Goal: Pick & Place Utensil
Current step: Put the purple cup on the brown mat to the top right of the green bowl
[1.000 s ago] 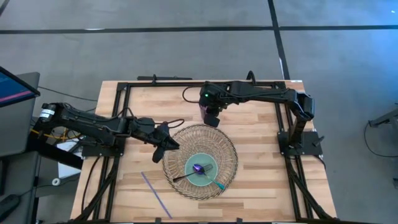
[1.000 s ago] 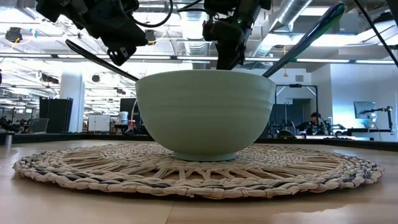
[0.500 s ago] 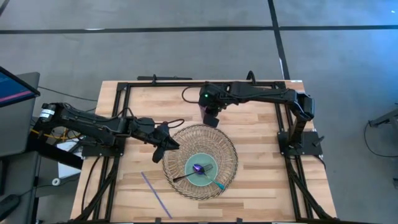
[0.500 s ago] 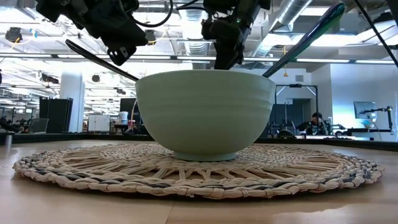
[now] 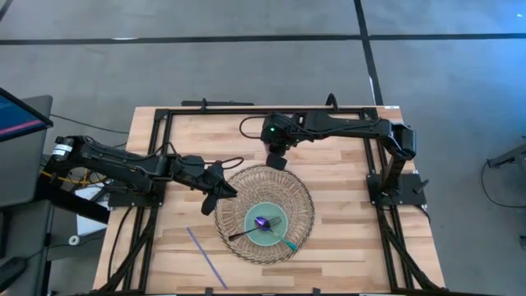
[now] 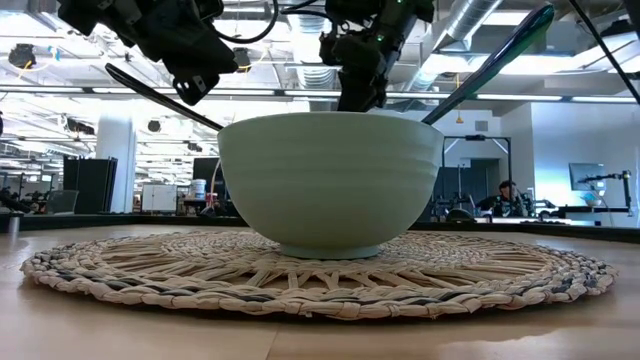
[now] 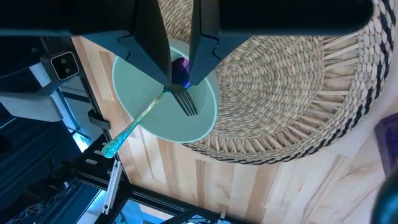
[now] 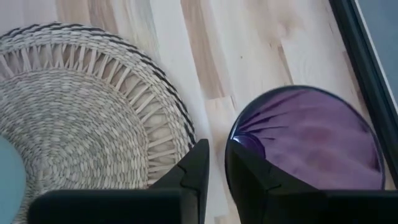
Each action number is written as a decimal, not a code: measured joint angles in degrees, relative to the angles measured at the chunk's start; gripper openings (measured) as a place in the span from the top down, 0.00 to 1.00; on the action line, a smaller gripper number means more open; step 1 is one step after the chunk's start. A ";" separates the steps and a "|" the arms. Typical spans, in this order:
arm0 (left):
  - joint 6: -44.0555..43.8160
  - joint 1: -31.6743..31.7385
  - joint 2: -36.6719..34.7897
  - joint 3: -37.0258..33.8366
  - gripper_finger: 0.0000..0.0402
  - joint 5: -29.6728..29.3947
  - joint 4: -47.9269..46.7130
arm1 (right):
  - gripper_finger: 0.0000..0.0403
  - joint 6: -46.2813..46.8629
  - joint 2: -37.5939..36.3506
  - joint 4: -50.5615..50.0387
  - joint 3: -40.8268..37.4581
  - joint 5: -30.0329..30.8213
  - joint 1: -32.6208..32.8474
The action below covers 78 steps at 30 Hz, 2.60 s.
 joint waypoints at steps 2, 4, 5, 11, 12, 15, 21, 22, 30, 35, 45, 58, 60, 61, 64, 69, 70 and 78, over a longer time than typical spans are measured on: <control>-0.01 0.01 0.00 0.00 0.86 0.00 0.01 | 0.87 0.00 0.00 -0.17 0.00 0.02 -0.18; -0.02 0.00 0.00 0.00 0.86 0.00 0.03 | 0.87 -0.01 0.00 -0.20 0.00 0.02 -0.38; -0.02 0.00 0.00 0.00 0.86 0.00 0.03 | 0.87 -0.01 0.00 -0.18 0.00 0.03 -0.41; -0.02 0.01 0.00 0.00 0.86 0.00 0.04 | 0.87 -3.79 0.02 -0.30 -0.02 0.15 -0.43; -0.02 0.02 0.00 0.00 0.86 0.00 0.05 | 0.87 -4.43 0.02 -0.30 -0.02 0.15 -0.43; -0.02 0.00 0.00 0.00 0.86 0.00 0.05 | 0.85 -5.44 0.02 -0.34 -0.02 0.15 -0.41; -0.02 0.01 0.00 0.00 0.86 0.00 0.12 | 0.75 -5.46 -0.04 -0.53 -0.04 2.86 -0.39; -0.02 0.01 0.00 0.00 0.86 0.00 0.13 | 0.73 -5.46 -0.04 -0.59 -0.07 3.56 -0.41; -0.02 0.00 0.00 0.00 0.86 0.00 0.29 | 0.62 -5.49 -0.02 -0.59 -0.11 4.74 -0.39; -0.02 0.00 0.00 0.00 0.86 0.00 0.40 | 0.60 -5.45 0.07 -0.50 -0.11 4.73 -0.86; -0.02 0.00 0.02 0.00 0.86 0.00 0.42 | 0.62 -5.48 0.13 -0.54 -0.11 7.73 -1.24; -0.02 0.00 0.02 0.00 0.86 0.00 0.47 | 0.62 -5.46 0.09 -0.48 -0.11 7.73 -1.09; -0.02 0.00 0.02 0.00 0.86 0.00 0.53 | 0.62 -5.46 0.09 -0.45 -0.11 7.73 -1.00; -0.02 0.00 0.02 0.00 0.86 0.02 0.64 | 0.62 -5.47 0.09 -0.53 -0.03 7.73 -0.83; -0.02 0.02 0.02 0.00 0.86 0.00 0.77 | 0.62 -5.49 0.07 -2.11 1.61 7.73 -0.40; -0.02 0.02 0.02 0.00 0.86 0.00 0.83 | 0.62 -6.01 -0.02 -4.59 4.42 7.78 -0.34; -0.02 0.02 0.02 0.00 0.86 0.00 0.84 | 0.62 -6.01 -0.03 -4.87 4.68 7.79 -0.41; -0.17 0.02 0.02 0.00 0.86 0.02 0.86 | 0.62 -0.58 0.13 -8.11 4.22 7.73 -2.90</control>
